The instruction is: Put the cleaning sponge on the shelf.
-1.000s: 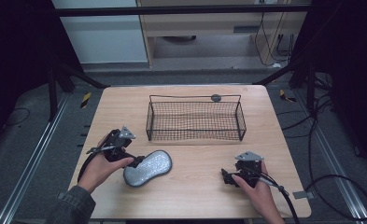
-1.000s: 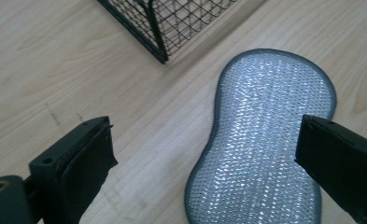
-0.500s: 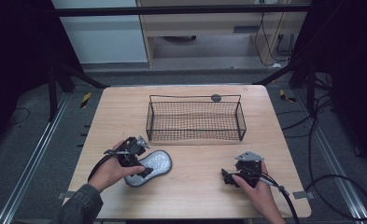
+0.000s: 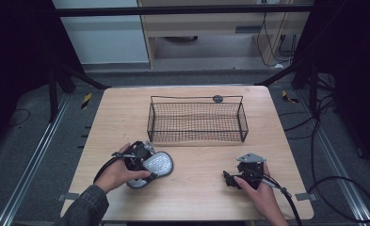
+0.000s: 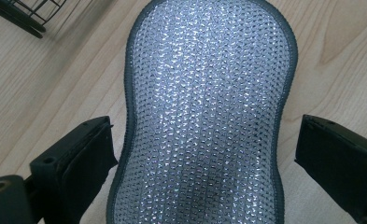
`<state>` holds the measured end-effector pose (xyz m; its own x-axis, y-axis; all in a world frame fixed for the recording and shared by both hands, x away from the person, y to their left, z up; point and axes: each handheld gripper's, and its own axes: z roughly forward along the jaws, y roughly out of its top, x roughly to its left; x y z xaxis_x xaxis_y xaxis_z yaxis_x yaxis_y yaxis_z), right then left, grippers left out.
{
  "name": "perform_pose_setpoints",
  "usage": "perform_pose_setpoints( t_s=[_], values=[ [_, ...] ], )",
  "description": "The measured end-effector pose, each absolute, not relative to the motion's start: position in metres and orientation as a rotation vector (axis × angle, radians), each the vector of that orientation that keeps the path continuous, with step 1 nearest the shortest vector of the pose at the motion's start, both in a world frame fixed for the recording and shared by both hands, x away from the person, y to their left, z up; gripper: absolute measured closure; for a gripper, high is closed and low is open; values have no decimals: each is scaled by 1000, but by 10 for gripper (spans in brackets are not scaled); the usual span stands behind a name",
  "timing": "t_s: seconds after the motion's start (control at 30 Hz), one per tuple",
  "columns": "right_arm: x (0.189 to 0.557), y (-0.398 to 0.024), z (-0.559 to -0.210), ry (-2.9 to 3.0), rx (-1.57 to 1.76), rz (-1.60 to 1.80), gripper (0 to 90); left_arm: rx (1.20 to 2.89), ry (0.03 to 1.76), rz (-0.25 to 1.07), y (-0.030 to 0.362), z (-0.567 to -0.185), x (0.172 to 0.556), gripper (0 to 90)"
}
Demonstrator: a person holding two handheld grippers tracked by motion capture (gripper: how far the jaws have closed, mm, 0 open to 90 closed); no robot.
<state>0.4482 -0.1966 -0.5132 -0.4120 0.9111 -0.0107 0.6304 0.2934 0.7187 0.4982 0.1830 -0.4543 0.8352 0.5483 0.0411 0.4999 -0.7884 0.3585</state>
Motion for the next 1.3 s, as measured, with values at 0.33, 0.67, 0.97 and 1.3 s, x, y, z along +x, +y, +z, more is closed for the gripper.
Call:
perform_pose_setpoints(
  t_s=[0.33, 0.67, 0.97, 1.3],
  values=[
    [448, -196, -513, 2153, 1384, 906, 4, 2701, 790, 193, 181, -462, 501, 37],
    [448, -196, -513, 2162, 1375, 899, 4, 2715, 798, 164, 177, -473, 504, 29],
    [447, -195, -512, 2171, 1371, 900, 4, 2702, 781, 180, 176, -473, 504, 20],
    [446, -194, -511, 2177, 1386, 911, 4, 2710, 796, 153, 181, -478, 509, 12]
  ],
)
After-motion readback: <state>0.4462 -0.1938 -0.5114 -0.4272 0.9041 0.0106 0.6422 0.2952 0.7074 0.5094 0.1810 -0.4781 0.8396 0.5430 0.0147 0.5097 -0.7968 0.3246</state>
